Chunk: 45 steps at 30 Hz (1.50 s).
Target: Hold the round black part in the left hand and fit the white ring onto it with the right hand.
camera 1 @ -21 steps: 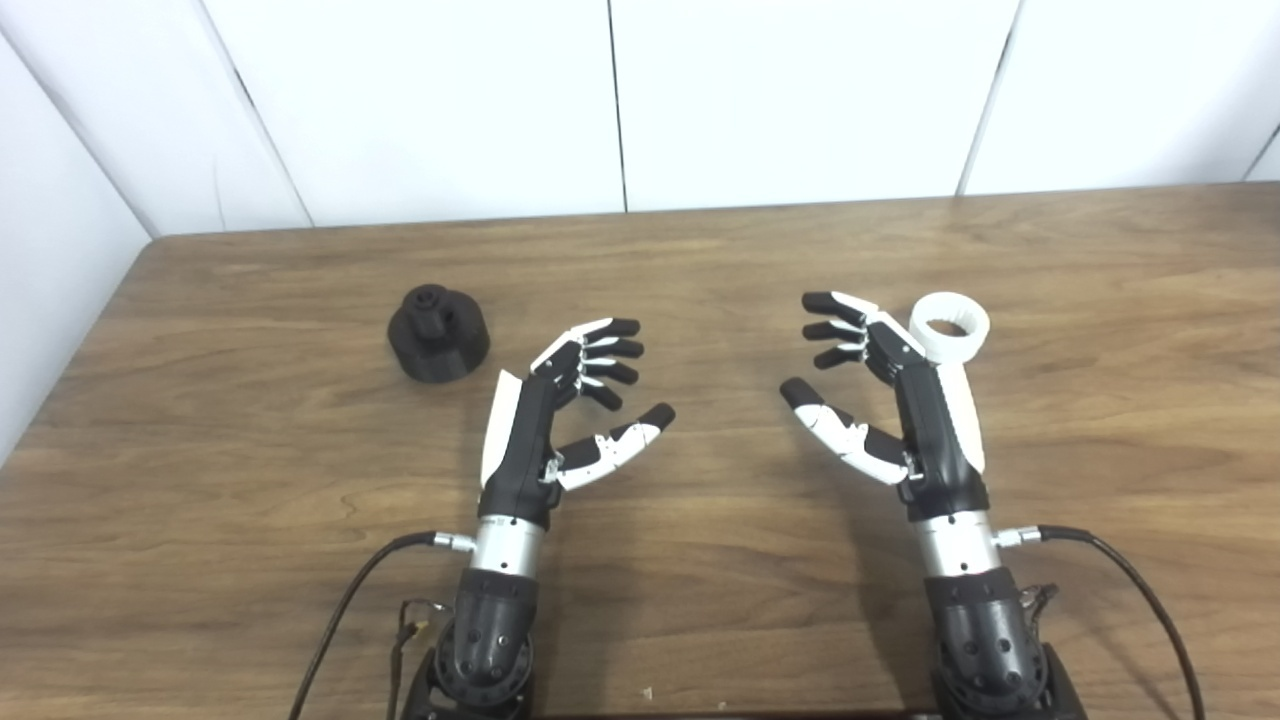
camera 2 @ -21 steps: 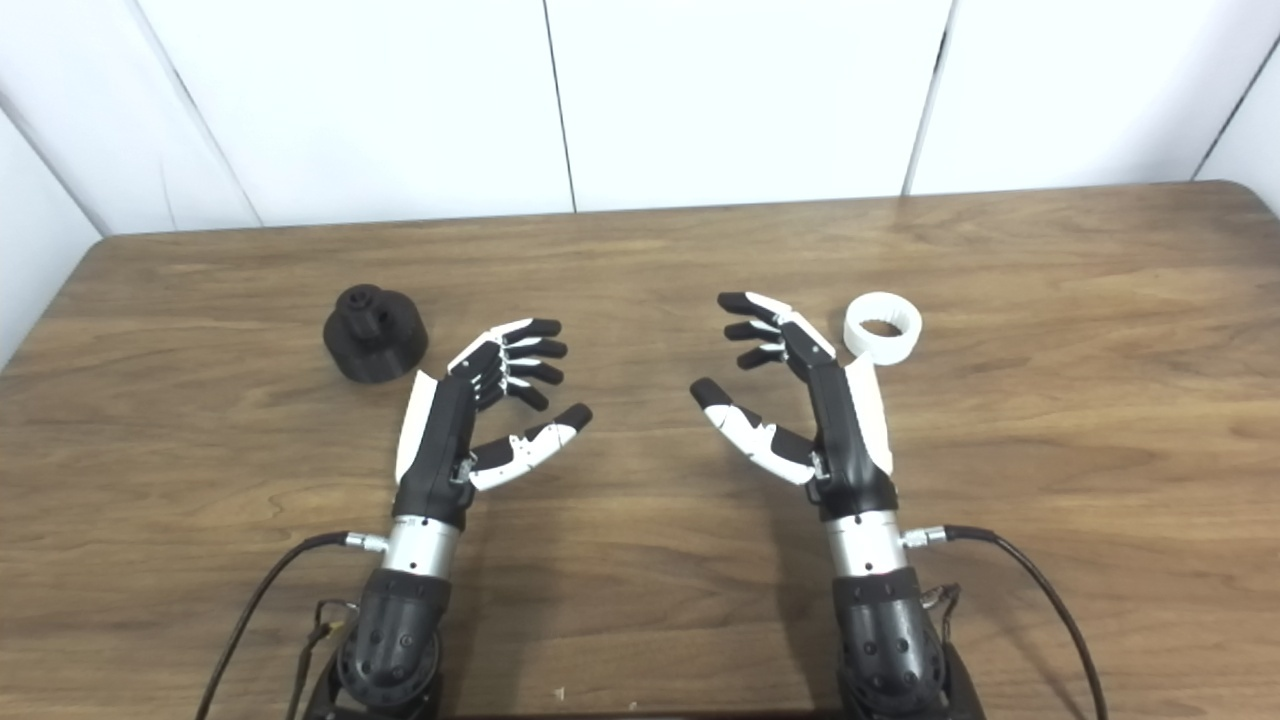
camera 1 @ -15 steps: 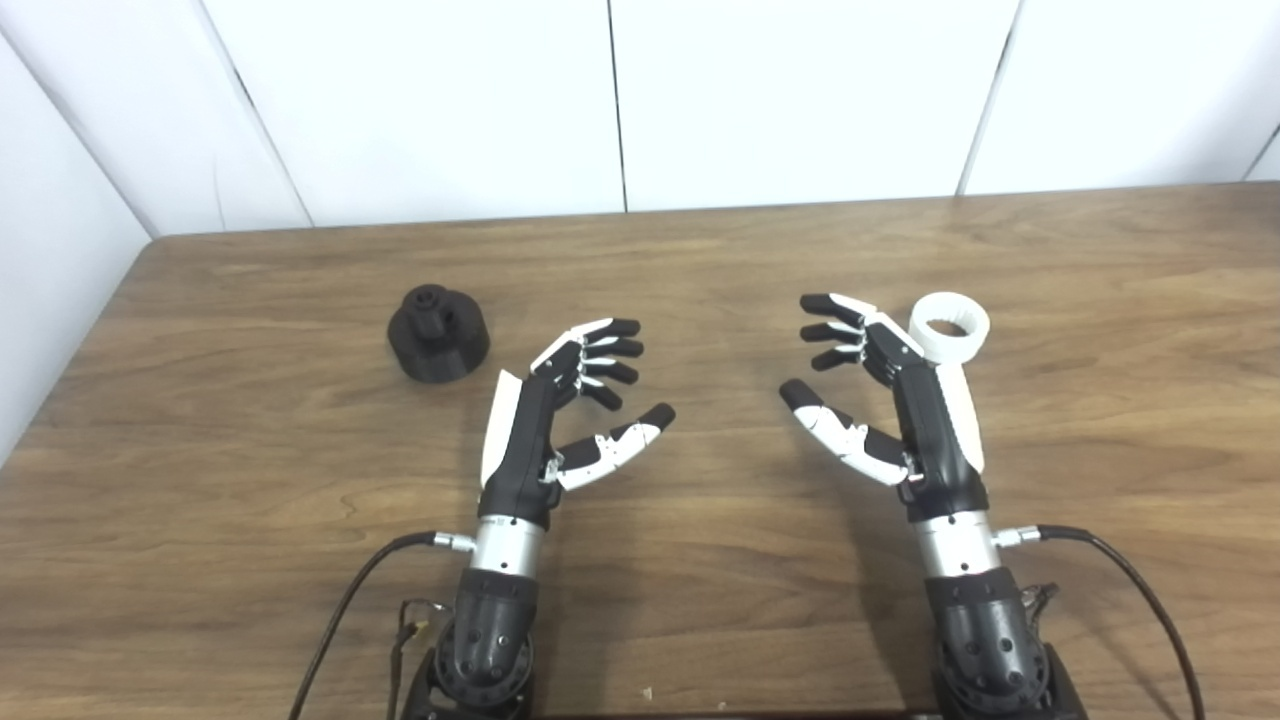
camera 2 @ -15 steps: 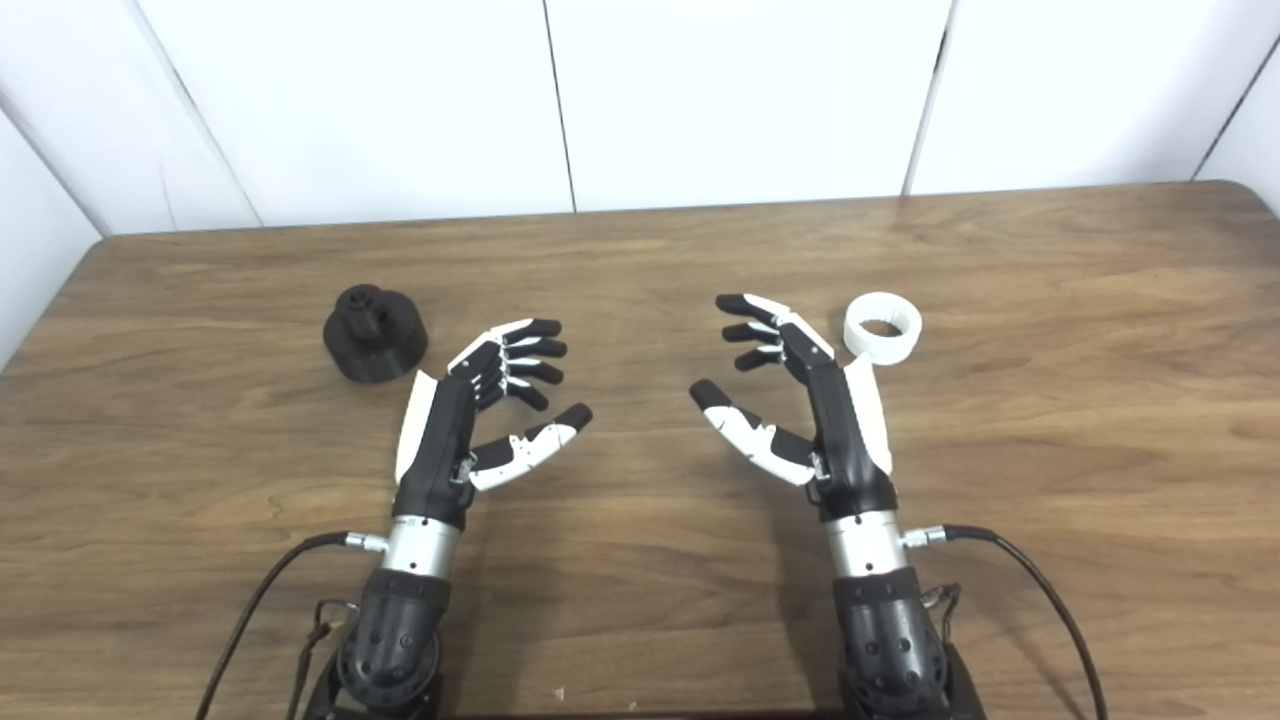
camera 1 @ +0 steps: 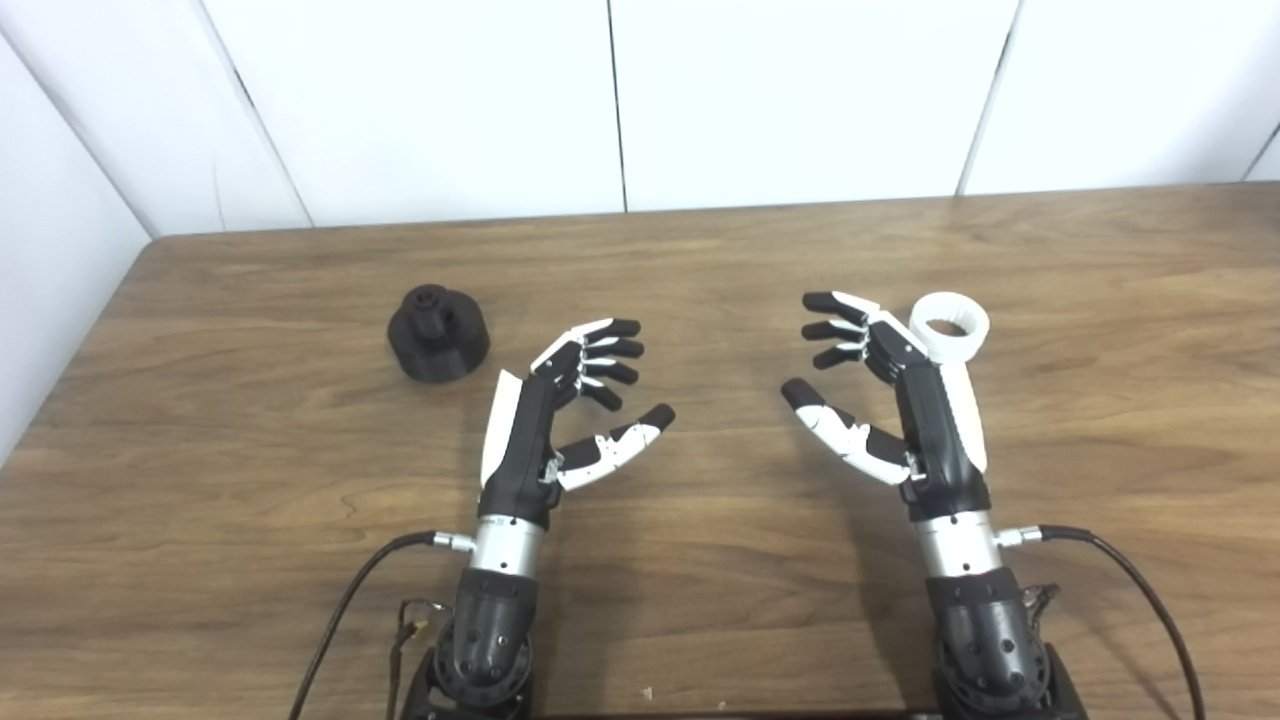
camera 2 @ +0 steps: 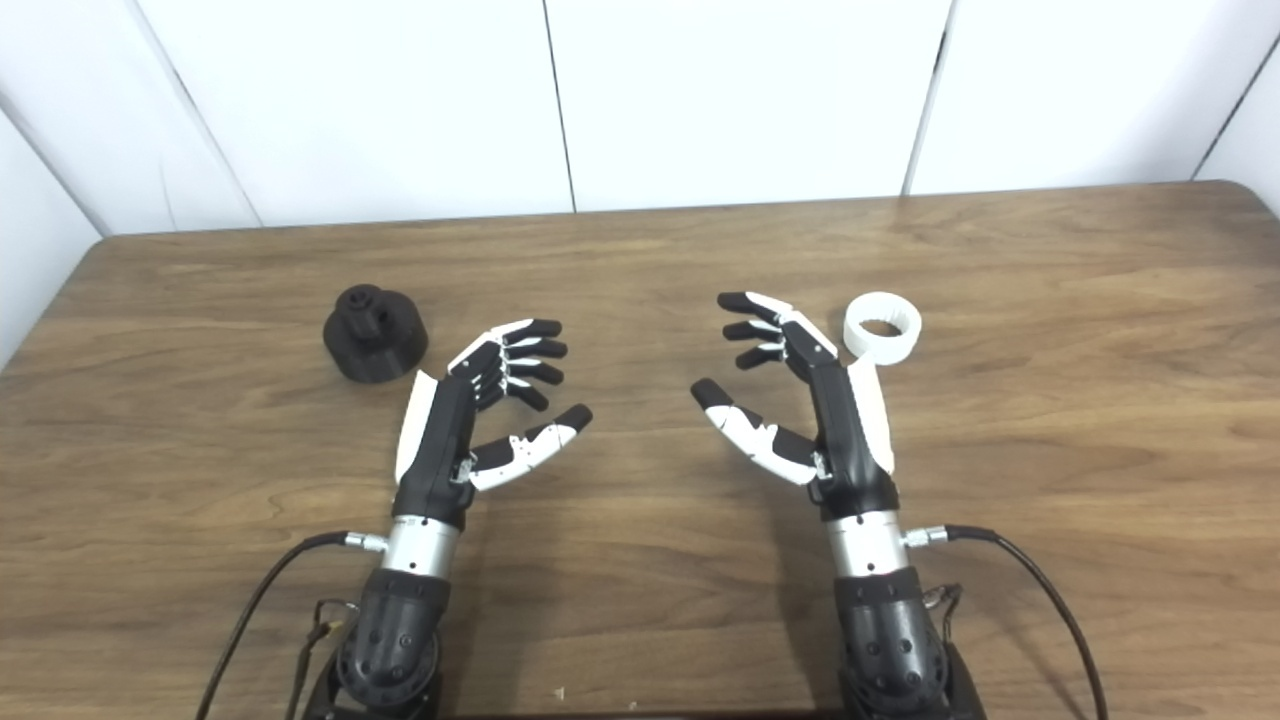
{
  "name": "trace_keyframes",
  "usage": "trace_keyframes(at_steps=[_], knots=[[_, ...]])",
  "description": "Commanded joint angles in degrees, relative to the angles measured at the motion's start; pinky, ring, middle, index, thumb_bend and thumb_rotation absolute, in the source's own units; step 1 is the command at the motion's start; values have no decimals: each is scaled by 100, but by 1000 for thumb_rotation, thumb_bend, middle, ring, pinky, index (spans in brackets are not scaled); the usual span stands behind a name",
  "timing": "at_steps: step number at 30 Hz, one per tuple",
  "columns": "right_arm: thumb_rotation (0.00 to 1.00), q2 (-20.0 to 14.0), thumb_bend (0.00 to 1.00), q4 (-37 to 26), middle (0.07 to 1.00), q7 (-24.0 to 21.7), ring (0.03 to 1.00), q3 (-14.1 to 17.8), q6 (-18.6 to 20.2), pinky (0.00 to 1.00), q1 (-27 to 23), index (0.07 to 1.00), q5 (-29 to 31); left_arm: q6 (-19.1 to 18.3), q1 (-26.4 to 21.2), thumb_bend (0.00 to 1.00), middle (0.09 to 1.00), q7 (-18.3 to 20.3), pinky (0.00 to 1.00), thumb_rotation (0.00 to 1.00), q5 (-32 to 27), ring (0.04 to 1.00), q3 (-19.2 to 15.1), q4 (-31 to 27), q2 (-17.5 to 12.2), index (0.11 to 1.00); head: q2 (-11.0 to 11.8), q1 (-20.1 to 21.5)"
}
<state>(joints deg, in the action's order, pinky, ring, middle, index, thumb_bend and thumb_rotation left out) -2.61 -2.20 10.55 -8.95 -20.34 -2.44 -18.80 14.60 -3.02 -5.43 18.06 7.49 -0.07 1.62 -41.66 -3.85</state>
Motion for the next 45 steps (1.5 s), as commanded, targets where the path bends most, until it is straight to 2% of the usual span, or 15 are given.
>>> trace_keyframes(at_steps=[1,2,3,4,6,7,9,12,19,29,31,33,35,40,45], knots=[[379,155,524,442,777,5,691,-101,-230,556,313,740,-11,114,-163,640,683,-53,470,142,60,602,2,-110,-2,713,53,-307],[388,148,527,438,776,30,689,-82,-227,555,323,738,-40,100,-156,640,682,-51,470,141,65,601,15,-105,14,713,53,-307],[395,127,529,431,772,51,684,-54,-230,549,333,735,-60,93,-152,640,683,-56,470,135,77,602,36,-93,44,714,101,-637],[400,107,531,425,770,70,682,-30,-229,546,346,733,-86,74,-144,639,683,-55,470,129,80,602,54,-94,73,714,101,-637],[411,27,537,445,768,43,683,31,-274,547,362,734,-1,48,-142,639,684,-92,467,131,172,600,112,-59,145,715,195,-1167],[411,-7,538,460,768,20,684,54,-299,548,368,735,57,33,-143,639,685,-114,467,139,232,600,138,-39,167,716,195,-1167],[407,-89,535,522,774,-42,688,106,-378,552,370,742,214,70,-160,637,687,-195,471,160,358,600,189,75,234,718,290,-1485],[410,-168,537,612,782,-110,690,166,-481,556,369,743,398,59,-168,633,690,-274,475,158,491,602,245,183,308,724,389,-1616],[408,-169,547,710,774,-140,682,244,-600,554,378,741,451,65,-149,637,690,-383,479,157,677,606,277,216,317,722,382,-1599],[425,-111,564,696,768,-104,677,227,-635,550,430,729,448,-54,-73,626,692,-345,486,152,746,609,268,49,259,718,385,-1547],[423,-101,564,673,768,-111,678,229,-623,550,449,731,455,-14,-88,614,693,-422,487,166,998,610,295,28,178,720,368,-1547],[419,-92,560,662,770,-116,680,234,-615,551,457,732,467,26,-125,604,689,-606,486,194,1507,607,337,-6,47,718,369,-1547],[412,-81,561,664,768,-112,679,239,-611,545,459,731,469,40,-156,629,685,-758,498,229,1822,616,356,-56,-47,706,358,-1556],[426,-54,563,681,763,-70,674,236,-614,543,462,730,393,-225,-208,660,704,-865,526,242,2247,639,224,-438,-188,704,339,-1560],[417,-54,558,691,762,-78,670,232,-619,534,474,729,417,-443,-314,646,705,-834,534,267,2620,650,123,-656,-489,675,343,-1556]])
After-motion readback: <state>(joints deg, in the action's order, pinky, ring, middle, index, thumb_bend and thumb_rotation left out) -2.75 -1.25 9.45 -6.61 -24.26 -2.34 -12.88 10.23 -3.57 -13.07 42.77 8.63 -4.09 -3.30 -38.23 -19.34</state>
